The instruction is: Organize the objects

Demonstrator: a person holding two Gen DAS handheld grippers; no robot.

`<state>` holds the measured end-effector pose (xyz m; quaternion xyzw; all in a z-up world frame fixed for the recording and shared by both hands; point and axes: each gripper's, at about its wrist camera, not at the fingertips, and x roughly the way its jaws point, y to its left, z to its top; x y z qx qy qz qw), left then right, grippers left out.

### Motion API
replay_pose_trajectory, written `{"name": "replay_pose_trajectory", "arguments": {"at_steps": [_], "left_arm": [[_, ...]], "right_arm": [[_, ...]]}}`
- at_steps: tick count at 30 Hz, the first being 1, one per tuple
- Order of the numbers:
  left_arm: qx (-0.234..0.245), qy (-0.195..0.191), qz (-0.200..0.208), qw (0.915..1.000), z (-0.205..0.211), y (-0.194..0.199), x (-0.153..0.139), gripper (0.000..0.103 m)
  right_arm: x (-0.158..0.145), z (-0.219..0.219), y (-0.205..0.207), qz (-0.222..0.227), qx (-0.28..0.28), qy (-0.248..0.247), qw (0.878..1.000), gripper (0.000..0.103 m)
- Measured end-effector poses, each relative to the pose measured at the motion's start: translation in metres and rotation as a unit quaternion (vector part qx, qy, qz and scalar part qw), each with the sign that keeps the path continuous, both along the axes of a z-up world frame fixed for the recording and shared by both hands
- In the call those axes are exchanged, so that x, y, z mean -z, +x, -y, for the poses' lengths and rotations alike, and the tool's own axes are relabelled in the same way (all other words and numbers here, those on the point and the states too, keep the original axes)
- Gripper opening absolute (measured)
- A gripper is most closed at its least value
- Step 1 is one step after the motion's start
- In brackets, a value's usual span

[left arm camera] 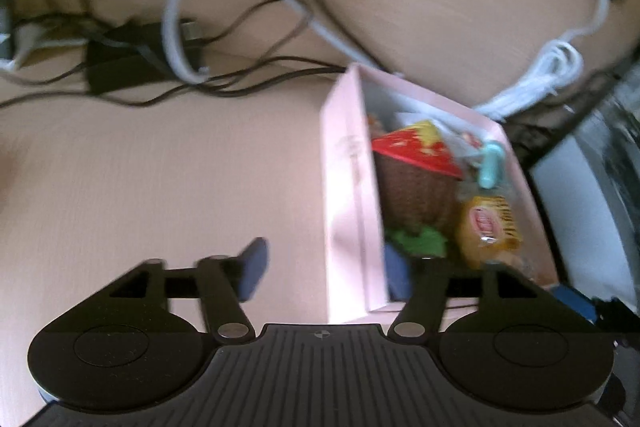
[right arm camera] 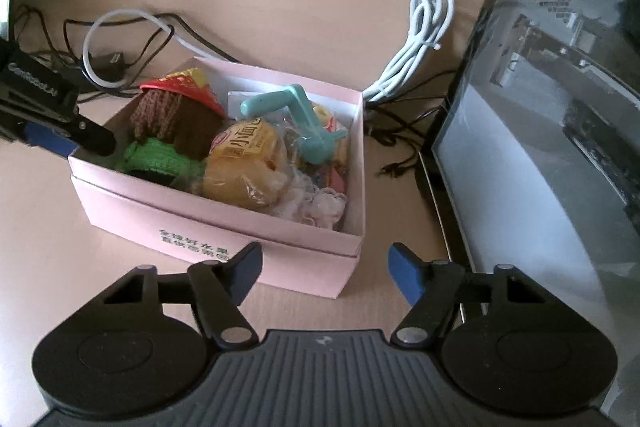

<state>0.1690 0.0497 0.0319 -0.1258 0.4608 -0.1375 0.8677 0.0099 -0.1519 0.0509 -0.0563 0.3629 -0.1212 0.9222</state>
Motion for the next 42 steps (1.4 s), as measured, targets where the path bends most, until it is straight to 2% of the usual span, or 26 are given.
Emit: {"name": "replay_pose_trajectory", "arguments": {"at_steps": [4,7,11,14,16,21,23,25,31,33,37,42], "left_arm": [[-0.038,0.020,0.007,0.9990,-0.016,-0.003,0.002,0.087],[-0.050,0.028,0.005,0.9984,-0.028,0.005,0.004,0.095],[-0.046,0.043,0.019,0.9978,-0.035,0.018,0.003,0.098],[-0.040,0.045,0.025,0.9979,-0.037,0.027,0.006,0.099],[-0.038,0.050,0.032,0.9975,-0.037,0.030,0.007,0.101],[-0.034,0.059,0.038,0.9970,-0.036,0.026,0.003,0.099],[-0.035,0.046,0.048,0.9972,-0.039,0.013,-0.007,0.099],[-0.034,0.036,0.059,0.9970,-0.044,-0.001,-0.018,0.099],[-0.015,0.011,0.098,0.9950,-0.060,-0.071,-0.038,0.099],[0.005,0.009,0.102,0.9947,-0.061,-0.097,-0.035,0.099],[0.047,0.028,0.105,0.9930,-0.053,-0.150,-0.022,0.099],[0.042,0.053,0.081,0.9944,-0.044,-0.195,-0.002,0.099]], "right_arm": [[0.000,-0.012,0.006,0.008,-0.021,-0.002,1.000,0.069],[-0.001,-0.022,0.017,0.014,-0.031,0.000,0.999,0.069],[-0.006,-0.031,0.030,0.027,-0.036,-0.006,0.999,0.069],[-0.010,-0.033,0.039,0.022,-0.039,0.005,0.999,0.069],[-0.008,-0.038,0.039,0.024,-0.041,-0.006,0.999,0.069],[-0.011,-0.045,0.037,0.017,-0.014,-0.013,1.000,0.069],[-0.018,-0.044,0.030,0.013,-0.011,0.002,1.000,0.073],[-0.025,-0.047,0.016,0.014,-0.010,0.019,1.000,0.086],[-0.023,-0.069,-0.039,-0.011,0.011,0.029,0.999,0.092],[-0.019,-0.076,-0.060,-0.020,0.025,0.040,0.999,0.098],[-0.008,-0.089,-0.095,-0.040,0.044,0.064,0.996,0.099],[0.007,-0.096,-0.126,-0.059,0.048,0.083,0.994,0.103]]}}
